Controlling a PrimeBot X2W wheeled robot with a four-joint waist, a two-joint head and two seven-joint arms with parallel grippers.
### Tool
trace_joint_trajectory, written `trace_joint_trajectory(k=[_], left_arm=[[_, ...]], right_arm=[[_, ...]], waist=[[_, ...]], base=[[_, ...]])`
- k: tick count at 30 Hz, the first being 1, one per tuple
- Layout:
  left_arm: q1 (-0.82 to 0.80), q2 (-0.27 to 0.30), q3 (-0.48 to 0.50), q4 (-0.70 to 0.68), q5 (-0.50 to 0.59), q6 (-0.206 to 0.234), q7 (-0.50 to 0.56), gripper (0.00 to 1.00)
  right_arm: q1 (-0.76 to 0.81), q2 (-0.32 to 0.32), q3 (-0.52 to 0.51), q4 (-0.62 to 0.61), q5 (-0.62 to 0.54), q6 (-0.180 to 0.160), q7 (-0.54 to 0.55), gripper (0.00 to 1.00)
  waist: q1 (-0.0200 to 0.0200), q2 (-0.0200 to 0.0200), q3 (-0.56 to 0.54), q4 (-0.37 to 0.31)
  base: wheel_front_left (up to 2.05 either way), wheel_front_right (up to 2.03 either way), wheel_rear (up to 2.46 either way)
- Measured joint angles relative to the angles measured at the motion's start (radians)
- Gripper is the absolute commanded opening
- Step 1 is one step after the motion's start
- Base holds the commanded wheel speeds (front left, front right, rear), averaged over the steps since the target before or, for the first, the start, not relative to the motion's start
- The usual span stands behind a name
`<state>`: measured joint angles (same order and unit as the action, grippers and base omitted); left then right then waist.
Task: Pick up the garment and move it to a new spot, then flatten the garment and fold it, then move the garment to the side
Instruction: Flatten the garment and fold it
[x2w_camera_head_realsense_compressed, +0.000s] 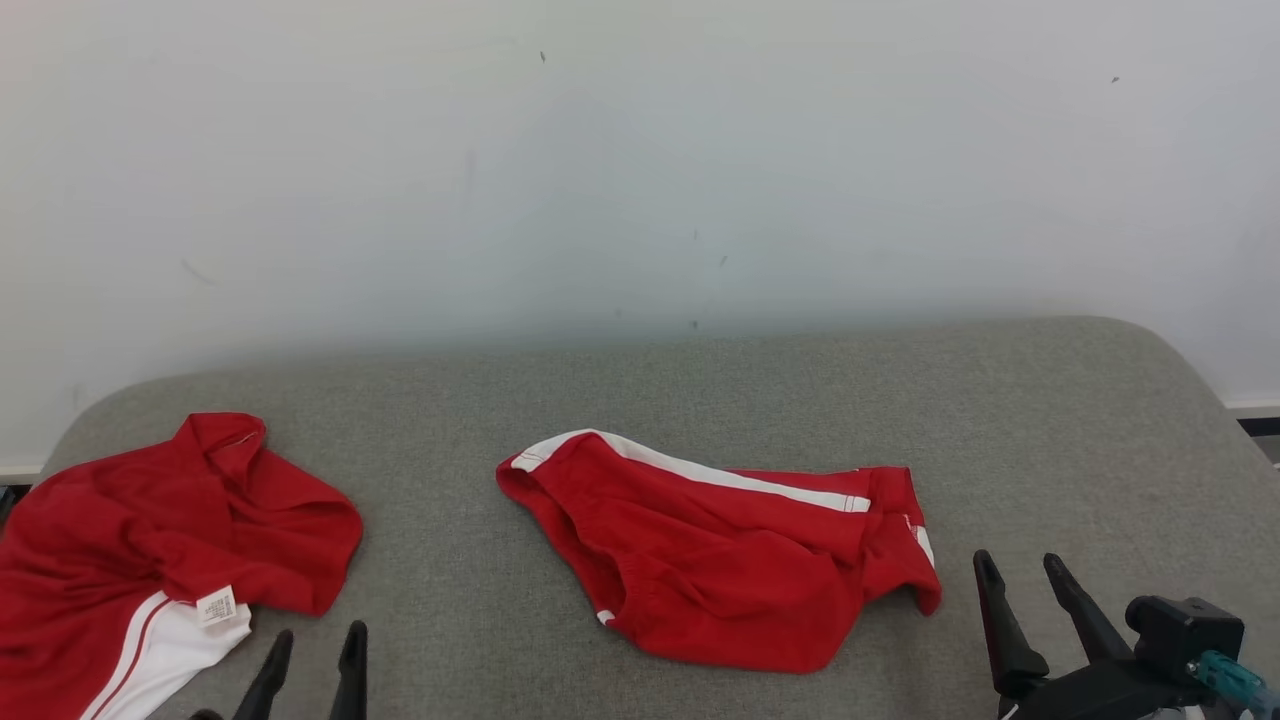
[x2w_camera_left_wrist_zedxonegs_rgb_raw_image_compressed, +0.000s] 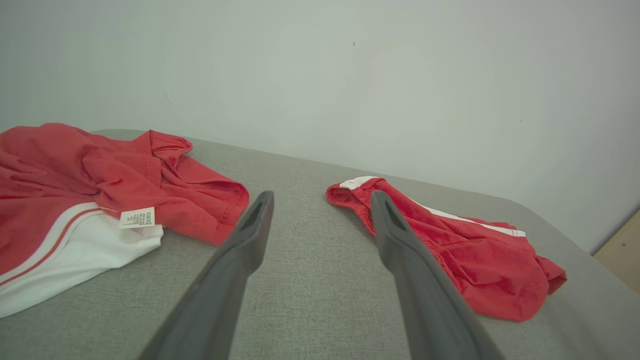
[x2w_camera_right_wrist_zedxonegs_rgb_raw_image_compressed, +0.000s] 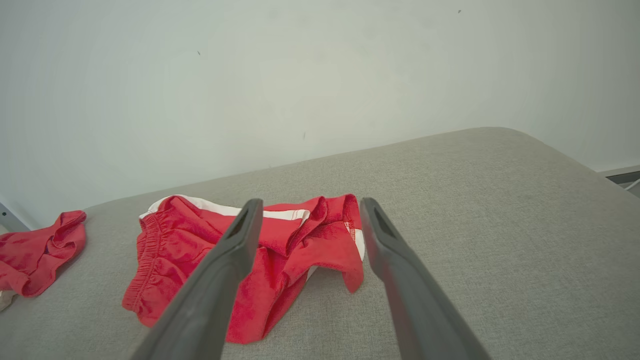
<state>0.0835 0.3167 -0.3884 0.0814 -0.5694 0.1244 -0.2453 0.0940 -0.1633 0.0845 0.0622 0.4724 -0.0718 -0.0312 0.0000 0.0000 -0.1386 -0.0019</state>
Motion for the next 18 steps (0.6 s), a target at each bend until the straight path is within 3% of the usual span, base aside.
trace_joint_trajectory(k=[6,18], left_arm=[[0.031,0.001,0.059,-0.007,0.017,0.0,0.021,1.0],[0.036,-0.036,0.075,-0.06,0.066,0.0,0.079,1.0]], right_arm=[[0.023,-0.007,-0.033,-0.003,0.001,-0.008,-0.013,1.0],[0.022,-0.003,-0.022,-0.009,0.001,-0.009,-0.016,1.0]], waist=[[0.0,0.0,0.008,-0.013],[0.0,0.0,0.019,-0.028]], base=[[0.0,0.0,0.0],[0.0,0.0,0.0]])
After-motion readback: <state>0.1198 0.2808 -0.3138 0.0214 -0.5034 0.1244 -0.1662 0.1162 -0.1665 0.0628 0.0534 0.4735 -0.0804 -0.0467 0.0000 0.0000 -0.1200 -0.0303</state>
